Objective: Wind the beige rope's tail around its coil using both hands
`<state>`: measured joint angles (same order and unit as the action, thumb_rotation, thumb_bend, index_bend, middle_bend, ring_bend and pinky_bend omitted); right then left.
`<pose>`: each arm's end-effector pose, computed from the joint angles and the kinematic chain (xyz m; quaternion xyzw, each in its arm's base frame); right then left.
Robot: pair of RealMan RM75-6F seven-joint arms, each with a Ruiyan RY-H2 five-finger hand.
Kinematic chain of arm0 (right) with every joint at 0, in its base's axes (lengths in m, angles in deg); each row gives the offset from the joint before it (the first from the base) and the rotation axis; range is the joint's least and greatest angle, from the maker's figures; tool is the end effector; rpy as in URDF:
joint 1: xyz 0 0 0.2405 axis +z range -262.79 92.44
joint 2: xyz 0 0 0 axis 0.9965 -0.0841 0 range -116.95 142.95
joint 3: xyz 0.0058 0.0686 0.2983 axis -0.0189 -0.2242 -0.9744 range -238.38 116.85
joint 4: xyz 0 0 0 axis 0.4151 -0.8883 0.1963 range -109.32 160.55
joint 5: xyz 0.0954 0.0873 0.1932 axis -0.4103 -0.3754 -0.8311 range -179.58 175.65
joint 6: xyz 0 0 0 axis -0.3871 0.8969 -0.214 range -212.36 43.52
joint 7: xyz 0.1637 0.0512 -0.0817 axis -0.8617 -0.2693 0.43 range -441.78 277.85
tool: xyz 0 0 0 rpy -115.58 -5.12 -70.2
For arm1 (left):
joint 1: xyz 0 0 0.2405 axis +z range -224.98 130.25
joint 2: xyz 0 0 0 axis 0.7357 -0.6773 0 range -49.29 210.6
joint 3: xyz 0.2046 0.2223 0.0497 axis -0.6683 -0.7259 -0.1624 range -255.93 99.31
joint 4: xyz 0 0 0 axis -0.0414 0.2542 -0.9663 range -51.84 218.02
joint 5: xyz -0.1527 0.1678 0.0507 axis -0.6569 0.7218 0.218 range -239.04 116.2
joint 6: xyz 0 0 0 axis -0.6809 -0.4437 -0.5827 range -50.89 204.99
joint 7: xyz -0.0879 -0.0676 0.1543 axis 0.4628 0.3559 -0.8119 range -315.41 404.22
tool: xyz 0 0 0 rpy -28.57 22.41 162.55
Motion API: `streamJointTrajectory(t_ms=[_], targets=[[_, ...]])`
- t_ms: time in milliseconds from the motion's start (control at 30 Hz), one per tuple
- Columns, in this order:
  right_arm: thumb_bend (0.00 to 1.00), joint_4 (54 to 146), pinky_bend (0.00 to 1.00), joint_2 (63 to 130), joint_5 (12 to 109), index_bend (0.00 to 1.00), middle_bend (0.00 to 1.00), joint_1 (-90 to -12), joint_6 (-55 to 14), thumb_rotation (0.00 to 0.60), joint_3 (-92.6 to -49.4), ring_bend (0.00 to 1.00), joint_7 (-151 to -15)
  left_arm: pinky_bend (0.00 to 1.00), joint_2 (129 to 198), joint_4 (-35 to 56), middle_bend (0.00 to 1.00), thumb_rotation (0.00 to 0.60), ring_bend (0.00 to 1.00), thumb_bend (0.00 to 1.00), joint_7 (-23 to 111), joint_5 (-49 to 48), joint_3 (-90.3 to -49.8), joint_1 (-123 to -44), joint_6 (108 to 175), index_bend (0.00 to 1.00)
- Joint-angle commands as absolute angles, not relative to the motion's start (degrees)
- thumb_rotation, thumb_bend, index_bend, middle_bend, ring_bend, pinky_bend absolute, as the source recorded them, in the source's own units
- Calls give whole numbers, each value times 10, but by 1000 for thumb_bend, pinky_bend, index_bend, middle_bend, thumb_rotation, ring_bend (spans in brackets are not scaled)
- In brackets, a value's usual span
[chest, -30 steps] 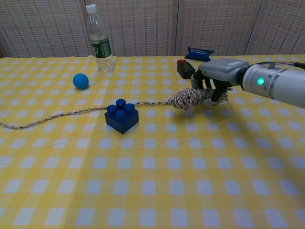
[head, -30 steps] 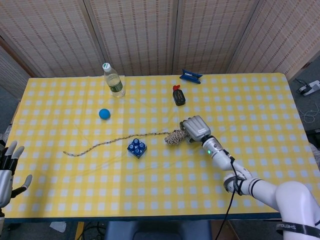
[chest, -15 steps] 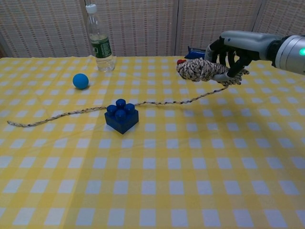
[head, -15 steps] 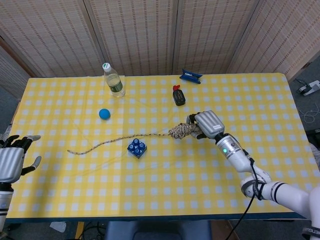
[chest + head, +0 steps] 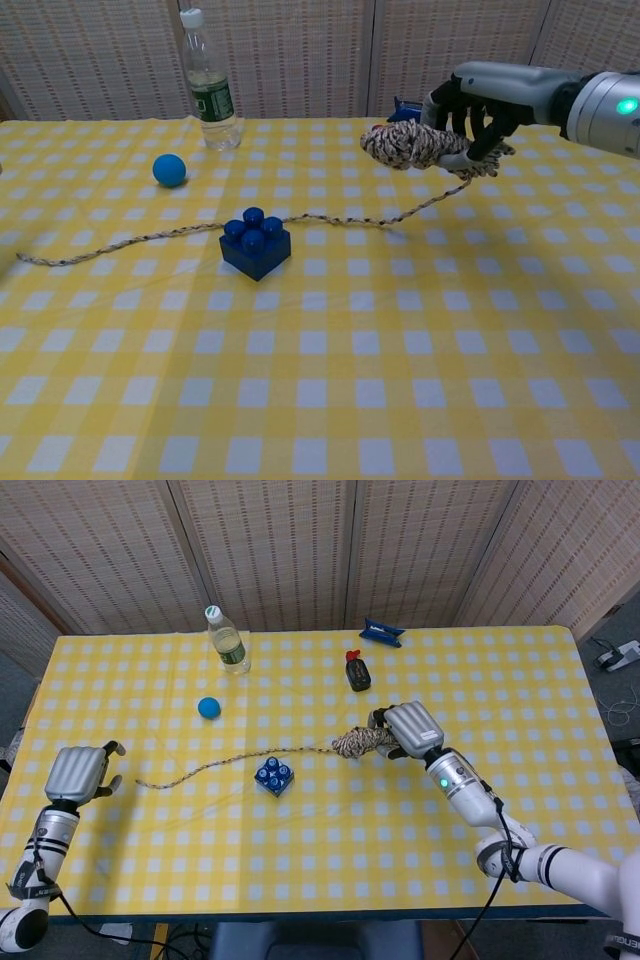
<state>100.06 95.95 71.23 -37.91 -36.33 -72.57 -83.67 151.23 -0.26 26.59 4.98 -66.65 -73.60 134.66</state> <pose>-0.1750 -0.4857 -0.0035 0.7414 -0.3727 0.4006 0.3886 -0.3391 0.4008 0.1047 -0.6764 -0.3608 -0.2701 0.5825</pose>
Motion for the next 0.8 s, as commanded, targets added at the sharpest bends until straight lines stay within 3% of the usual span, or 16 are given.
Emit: streamJointTrajectory(t_ms=[33,800], targets=[[455,1002,525,962,709,755,650,-377,-365,600,-727,489,-833,921,1527,5,872,600,848,333,244,33,-669,-752,1333,498],[455,997,524,975,697,756,651,-371,-372,600,-728,489,-828,963,1606,24,940,600,908,333,160,-47,-692,-816,1301,570]])
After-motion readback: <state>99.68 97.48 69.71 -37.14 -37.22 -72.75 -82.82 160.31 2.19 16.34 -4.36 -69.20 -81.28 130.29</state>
